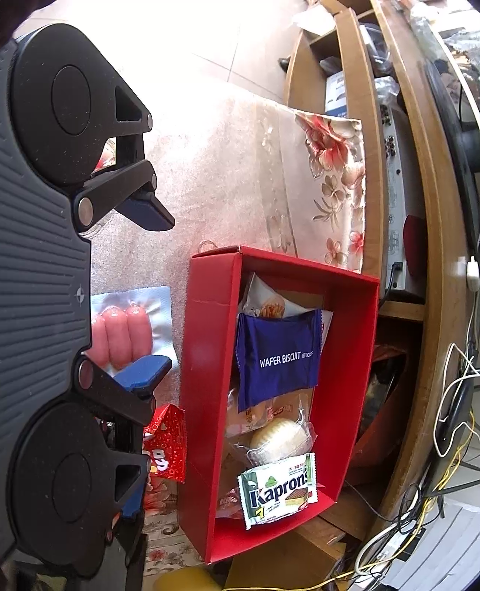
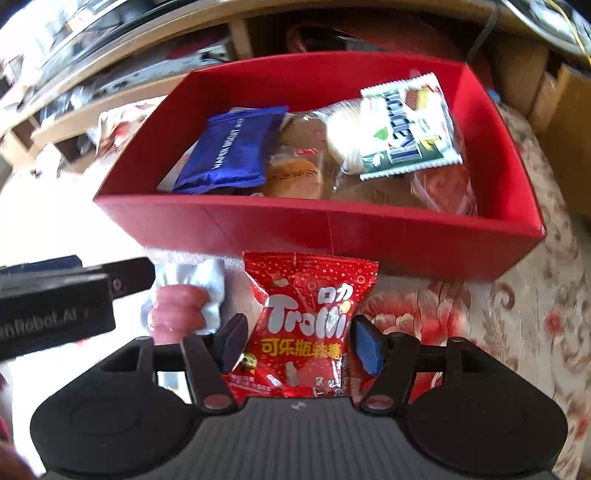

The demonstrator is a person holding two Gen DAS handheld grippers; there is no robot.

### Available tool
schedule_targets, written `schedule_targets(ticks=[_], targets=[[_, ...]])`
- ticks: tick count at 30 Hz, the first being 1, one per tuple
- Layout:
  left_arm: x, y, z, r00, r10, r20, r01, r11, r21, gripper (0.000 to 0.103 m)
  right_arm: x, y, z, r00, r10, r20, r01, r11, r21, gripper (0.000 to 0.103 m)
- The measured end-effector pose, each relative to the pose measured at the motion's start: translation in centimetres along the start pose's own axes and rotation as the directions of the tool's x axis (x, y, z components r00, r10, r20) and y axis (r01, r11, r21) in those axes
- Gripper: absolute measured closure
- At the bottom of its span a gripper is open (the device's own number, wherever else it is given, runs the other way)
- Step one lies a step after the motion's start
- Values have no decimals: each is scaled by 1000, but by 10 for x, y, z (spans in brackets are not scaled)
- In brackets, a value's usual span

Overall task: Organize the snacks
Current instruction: 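Grasp the sausage tray with the left gripper while the right grasps the Trolli bag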

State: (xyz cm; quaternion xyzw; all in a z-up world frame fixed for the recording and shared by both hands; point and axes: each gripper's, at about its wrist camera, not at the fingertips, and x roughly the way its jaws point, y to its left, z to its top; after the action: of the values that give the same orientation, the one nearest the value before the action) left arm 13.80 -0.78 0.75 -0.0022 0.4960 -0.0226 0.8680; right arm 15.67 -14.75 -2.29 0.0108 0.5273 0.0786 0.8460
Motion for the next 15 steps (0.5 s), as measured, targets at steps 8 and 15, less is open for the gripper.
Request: schedule_targets(ticks=[8, 15], targets=[[11, -10, -7, 999, -20, -43, 21, 1000, 24, 21, -11, -13, -14, 999, -41, 3, 41, 997, -64, 56], [28, -23, -13, 994, -27, -105, 28, 1000, 14, 18, -21, -32, -23, 998, -54, 16, 55, 997, -52, 56]])
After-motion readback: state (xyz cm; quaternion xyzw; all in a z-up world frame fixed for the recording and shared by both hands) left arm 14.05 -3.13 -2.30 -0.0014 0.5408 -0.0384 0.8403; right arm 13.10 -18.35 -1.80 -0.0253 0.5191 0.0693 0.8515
